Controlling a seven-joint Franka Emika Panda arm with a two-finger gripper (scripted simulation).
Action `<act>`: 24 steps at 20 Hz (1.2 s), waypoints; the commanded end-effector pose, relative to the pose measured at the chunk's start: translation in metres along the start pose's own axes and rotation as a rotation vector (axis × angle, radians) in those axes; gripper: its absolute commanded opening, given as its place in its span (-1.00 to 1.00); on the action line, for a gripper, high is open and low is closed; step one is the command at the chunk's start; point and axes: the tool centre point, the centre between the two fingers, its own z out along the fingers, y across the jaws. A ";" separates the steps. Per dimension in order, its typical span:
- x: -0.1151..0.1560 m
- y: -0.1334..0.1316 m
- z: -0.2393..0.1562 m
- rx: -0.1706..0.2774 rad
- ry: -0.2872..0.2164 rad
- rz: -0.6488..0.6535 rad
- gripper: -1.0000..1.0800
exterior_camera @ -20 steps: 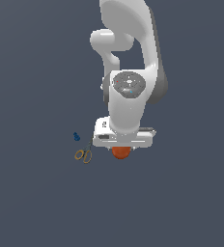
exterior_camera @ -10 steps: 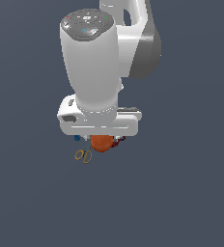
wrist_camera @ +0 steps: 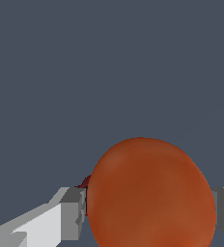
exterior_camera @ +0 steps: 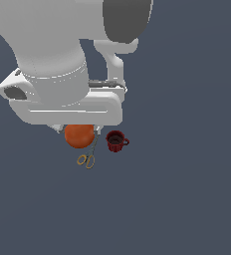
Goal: Pick up a designated object from a clutter of objects.
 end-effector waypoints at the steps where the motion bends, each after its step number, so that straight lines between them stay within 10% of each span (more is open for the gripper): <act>1: 0.004 0.011 -0.018 0.000 0.001 -0.001 -1.00; 24: 0.026 0.061 -0.096 -0.001 0.001 -0.001 -1.00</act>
